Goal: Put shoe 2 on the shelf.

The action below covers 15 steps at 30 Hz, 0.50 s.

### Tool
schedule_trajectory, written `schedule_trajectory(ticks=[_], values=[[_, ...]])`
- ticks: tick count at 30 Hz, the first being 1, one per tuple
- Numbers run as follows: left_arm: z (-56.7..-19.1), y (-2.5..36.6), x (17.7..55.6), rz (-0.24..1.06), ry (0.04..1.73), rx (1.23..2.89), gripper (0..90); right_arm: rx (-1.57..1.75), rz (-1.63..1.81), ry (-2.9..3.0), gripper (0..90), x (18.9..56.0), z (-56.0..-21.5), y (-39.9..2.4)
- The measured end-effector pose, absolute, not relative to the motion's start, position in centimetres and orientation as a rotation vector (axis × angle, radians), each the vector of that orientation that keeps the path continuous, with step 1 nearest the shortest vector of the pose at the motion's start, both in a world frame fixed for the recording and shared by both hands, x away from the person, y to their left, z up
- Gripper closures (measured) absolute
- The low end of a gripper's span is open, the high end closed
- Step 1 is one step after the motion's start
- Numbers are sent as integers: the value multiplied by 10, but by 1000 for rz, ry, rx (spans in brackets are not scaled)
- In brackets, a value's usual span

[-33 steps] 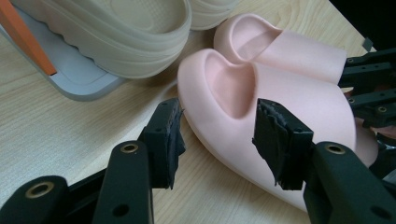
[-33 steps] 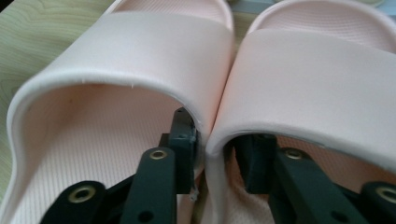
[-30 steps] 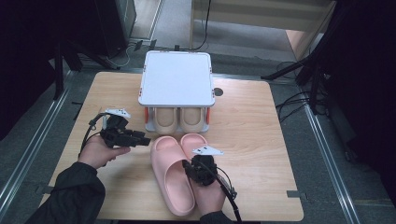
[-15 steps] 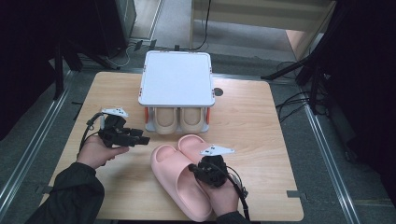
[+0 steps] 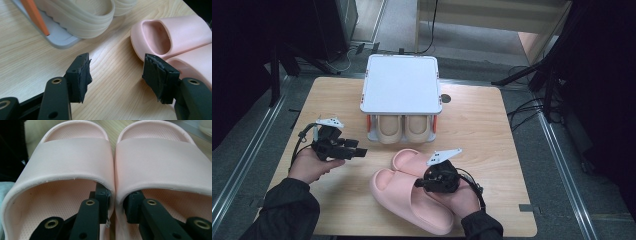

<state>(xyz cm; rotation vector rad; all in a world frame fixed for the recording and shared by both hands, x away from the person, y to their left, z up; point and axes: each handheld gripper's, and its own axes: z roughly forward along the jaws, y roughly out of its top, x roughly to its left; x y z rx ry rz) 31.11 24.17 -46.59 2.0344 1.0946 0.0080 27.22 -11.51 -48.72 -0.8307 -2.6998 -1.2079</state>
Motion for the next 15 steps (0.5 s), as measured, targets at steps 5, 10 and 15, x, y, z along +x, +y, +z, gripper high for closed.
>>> schedule_trajectory(ticks=[5,10,15], values=[[-465,249,302,15,1121,2020,384,-711,-1232,-2676,768,280,-485,-103],[-468,261,287,29,1166,2020,383,-628,-1230,-2668,766,286,-480,-91],[-471,269,274,42,1199,2012,379,-574,-1206,-2663,765,293,-479,-79]])
